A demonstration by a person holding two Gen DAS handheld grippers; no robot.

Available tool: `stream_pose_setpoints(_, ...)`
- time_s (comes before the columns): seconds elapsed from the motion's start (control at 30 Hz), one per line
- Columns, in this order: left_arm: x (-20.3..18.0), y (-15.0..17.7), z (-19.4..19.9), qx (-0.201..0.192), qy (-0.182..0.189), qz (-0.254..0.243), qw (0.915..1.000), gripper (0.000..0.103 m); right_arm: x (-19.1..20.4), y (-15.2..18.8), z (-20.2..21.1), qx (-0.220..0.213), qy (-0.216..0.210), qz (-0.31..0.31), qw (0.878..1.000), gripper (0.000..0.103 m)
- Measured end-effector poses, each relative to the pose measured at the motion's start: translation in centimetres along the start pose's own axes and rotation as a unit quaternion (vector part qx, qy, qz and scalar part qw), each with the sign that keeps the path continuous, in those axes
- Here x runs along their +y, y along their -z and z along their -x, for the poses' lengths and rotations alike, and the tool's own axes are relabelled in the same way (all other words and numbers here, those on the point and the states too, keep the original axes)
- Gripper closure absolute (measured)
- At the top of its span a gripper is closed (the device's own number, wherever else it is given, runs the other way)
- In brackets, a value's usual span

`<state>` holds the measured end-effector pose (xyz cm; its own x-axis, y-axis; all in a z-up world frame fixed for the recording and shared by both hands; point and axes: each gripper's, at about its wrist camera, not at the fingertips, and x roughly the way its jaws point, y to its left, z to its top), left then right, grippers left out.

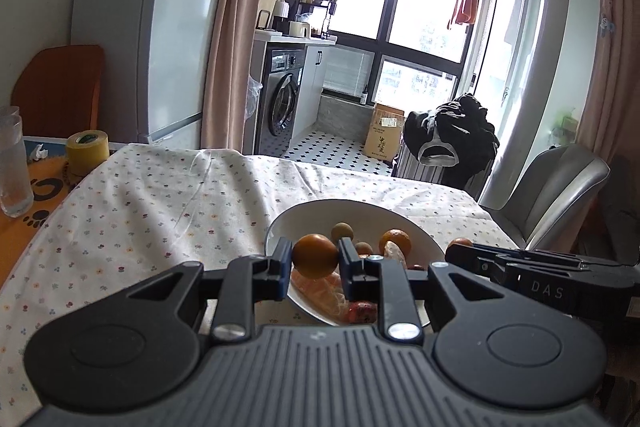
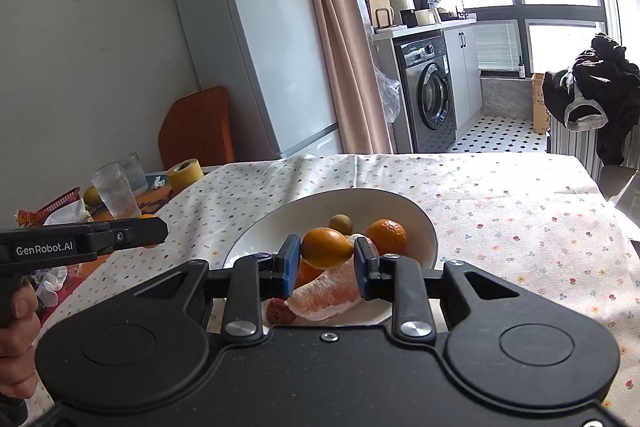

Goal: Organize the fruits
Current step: 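Carry the held mandarins over the bowl with both tools, then open both tools to release the mandarins into the bowl and withdraw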

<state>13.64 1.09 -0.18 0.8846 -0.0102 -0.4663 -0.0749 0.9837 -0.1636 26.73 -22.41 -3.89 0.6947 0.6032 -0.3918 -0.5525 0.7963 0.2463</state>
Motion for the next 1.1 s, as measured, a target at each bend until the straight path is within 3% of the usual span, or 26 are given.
stream_pose_setpoints(0.37,-1.2,-3.0,-3.3,0.014,0.007,-0.042,0.9990,0.080,-1.5,-1.1,-1.7,-0.005,0.001,-0.017,1.000,0.071)
stream_pose_setpoints(0.57,-0.6,-3.0,-5.8,0.036,0.002,-0.028,0.9990,0.080,-2.5,-2.0,-1.6,-0.015,-0.003,-0.025,1.000,0.069)
stream_pose_setpoints(1.03,-1.5,-2.5,-11.0,0.061,0.016,-0.001,0.9980,0.080,-3.2,-0.7,-4.8,0.028,-0.019,-0.034,0.999,0.066)
stream_pose_setpoints(1.1,-1.4,-2.6,-11.4,0.057,0.013,0.005,0.9983,0.075,-3.4,-0.6,-4.7,0.026,-0.015,-0.036,0.999,0.064)
